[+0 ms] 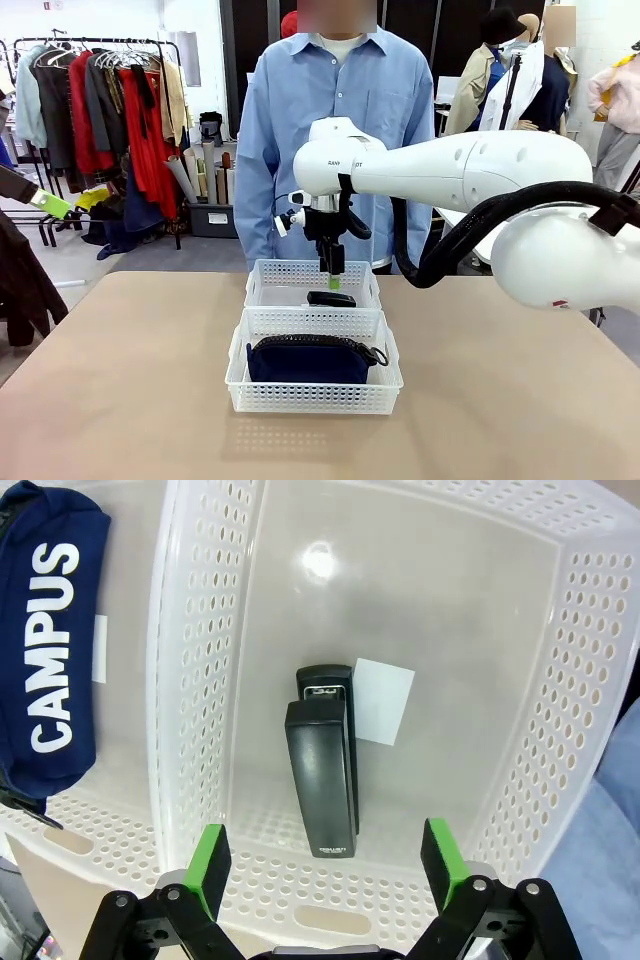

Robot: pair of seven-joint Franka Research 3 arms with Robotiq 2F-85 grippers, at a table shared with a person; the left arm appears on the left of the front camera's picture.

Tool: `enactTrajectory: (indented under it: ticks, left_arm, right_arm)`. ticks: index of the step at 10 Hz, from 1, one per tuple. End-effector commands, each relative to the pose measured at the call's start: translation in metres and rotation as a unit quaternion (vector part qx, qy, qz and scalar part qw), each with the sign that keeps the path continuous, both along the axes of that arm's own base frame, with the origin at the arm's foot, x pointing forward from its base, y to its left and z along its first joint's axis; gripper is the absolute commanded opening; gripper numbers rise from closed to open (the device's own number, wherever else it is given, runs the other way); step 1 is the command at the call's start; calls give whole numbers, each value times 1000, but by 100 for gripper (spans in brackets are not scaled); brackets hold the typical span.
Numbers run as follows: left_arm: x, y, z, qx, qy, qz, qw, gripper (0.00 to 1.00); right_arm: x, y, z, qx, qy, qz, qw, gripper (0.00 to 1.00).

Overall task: Distribute items into two baskets.
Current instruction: Place the picked Stapler into the Organizing basket as instructed by the person.

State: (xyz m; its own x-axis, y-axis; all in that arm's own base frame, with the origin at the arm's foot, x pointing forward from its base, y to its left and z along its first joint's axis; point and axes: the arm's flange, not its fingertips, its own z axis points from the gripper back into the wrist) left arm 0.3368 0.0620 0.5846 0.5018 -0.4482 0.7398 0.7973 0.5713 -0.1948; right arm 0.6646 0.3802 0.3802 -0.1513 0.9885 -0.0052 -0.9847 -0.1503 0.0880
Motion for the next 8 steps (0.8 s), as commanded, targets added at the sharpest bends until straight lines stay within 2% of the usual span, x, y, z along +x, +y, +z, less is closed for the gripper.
enactTrajectory:
  ticks: [1, 8]
  left_arm:
    - [0, 0, 0, -6, -5, -2, 1000, 100]
    - [0, 0, 0, -6, -5, -2, 1000, 100]
  right_arm:
    - [0, 0, -2, 0, 1, 0, 1000, 100]
    - [0, 0, -2, 0, 1, 0, 1000, 100]
